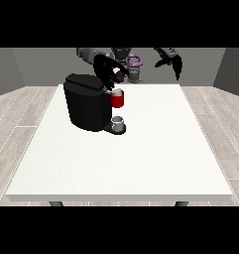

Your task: Insert the coffee pod into the coffee machine and close the lid

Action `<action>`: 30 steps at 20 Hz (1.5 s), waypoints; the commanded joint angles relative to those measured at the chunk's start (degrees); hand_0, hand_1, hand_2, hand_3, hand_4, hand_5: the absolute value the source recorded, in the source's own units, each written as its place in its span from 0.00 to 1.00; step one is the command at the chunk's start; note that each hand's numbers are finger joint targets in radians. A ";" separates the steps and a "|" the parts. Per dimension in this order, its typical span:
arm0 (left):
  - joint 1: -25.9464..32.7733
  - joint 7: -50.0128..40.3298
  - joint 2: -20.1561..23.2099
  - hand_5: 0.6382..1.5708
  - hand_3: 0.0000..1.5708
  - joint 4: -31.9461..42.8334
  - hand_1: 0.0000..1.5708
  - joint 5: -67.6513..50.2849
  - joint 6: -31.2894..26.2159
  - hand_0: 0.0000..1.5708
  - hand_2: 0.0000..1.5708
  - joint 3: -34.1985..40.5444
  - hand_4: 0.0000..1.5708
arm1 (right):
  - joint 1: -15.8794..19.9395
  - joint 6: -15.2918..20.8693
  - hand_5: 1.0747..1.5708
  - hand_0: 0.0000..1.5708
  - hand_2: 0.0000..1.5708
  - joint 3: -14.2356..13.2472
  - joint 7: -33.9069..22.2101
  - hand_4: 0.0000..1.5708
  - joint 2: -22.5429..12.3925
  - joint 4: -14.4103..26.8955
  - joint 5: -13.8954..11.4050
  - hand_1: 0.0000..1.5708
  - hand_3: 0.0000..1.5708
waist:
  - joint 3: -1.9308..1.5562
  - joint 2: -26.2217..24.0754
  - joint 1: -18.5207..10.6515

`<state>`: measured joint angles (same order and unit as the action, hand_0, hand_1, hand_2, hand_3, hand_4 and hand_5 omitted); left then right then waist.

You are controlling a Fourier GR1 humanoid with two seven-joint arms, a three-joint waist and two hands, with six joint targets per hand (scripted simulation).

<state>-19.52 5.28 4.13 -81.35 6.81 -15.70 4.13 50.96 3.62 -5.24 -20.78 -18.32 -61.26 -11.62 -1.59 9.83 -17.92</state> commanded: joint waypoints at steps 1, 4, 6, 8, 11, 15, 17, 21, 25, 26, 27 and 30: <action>-2.52 0.07 0.97 1.00 0.00 0.48 0.00 -0.32 -0.65 0.00 0.00 0.49 0.25 | 5.71 -1.32 1.00 0.00 0.00 3.35 5.38 0.09 5.51 -3.78 1.33 0.00 0.00 | 1.57 0.81 -5.03; -4.03 1.20 0.15 1.00 0.00 0.11 0.00 0.02 -1.05 0.00 0.00 -0.93 0.27 | 7.99 -1.24 1.00 0.00 0.00 2.23 3.28 0.03 3.03 -5.11 0.36 0.00 0.00 | 1.56 3.54 -8.57; -4.93 0.14 -0.85 1.00 0.00 0.88 0.00 -1.29 -1.69 0.00 0.00 -0.99 0.28 | 7.80 -1.26 1.00 0.00 0.00 2.41 1.89 0.00 3.45 -6.48 0.08 0.00 0.00 | 1.55 3.54 -9.20; -4.75 0.76 -1.57 1.00 0.00 0.65 0.00 0.27 -1.10 0.00 0.00 -2.59 0.23 | 8.72 -1.69 1.00 0.00 0.00 1.46 1.19 0.00 1.57 -6.99 -0.44 0.00 0.00 | 1.52 4.45 -10.85; -5.86 0.68 -1.93 1.00 0.00 0.55 0.00 0.58 -1.33 0.00 0.00 -3.45 0.27 | 10.44 -2.46 1.00 0.00 0.00 -0.31 1.11 0.00 -0.46 -5.97 -0.59 0.00 0.00 | 1.52 6.40 -13.55; -9.03 0.86 -2.00 1.00 0.00 0.73 0.00 -0.55 -2.74 0.00 0.00 -3.60 0.22 | 10.76 -2.42 1.00 0.00 0.00 -1.33 0.39 0.00 -0.58 -7.53 -0.22 0.00 0.00 | 1.50 8.46 -15.41; -8.42 3.11 -0.67 1.00 0.00 0.86 0.00 -0.63 -3.70 0.00 0.00 -3.11 0.00 | 12.23 -1.03 1.00 0.00 0.00 -2.79 2.69 0.00 -0.60 -7.50 0.40 0.00 0.00 | 1.58 11.09 -16.17; -9.13 1.06 -0.88 1.00 0.00 1.05 0.00 -1.65 -3.90 0.00 0.00 -2.59 0.20 | 15.33 -1.30 1.00 0.00 0.00 -2.04 3.36 0.00 2.11 -4.32 1.22 0.00 0.00 | 1.62 10.29 -14.56; -10.11 -0.48 0.25 1.00 0.00 -1.35 0.00 -2.06 -3.61 0.00 0.00 -1.52 0.19 | 15.17 -0.38 1.00 0.00 0.00 -1.68 8.91 0.06 3.73 -0.30 0.58 0.00 0.00 | 1.60 10.85 -13.69; -10.76 -2.51 -1.70 1.00 0.00 -1.53 0.00 -2.11 -2.98 0.00 0.00 -2.82 0.20 | 16.93 -0.04 1.00 0.00 0.00 -1.29 7.96 0.00 4.03 1.18 -0.09 0.00 0.00 | 1.60 10.21 -13.69; -10.80 -0.26 1.08 1.00 0.00 0.43 0.00 -2.55 -3.58 0.00 0.00 -0.06 0.22 | 15.81 0.77 1.00 0.00 0.00 0.34 9.06 0.00 6.64 -0.42 -0.40 0.00 0.00 | 1.62 10.43 -11.83; -10.93 -0.12 0.04 1.00 0.00 -1.34 0.00 -2.03 -2.86 0.00 0.00 -1.23 0.21 | 17.93 -0.67 1.00 0.00 0.00 -1.05 12.66 0.00 5.98 2.13 1.03 0.00 0.00 | 1.60 11.41 -11.03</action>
<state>-29.15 5.07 4.04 -82.27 4.93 -18.96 2.48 66.67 3.58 -6.30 -11.19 -13.56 -61.29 -11.38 -0.03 20.20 -30.46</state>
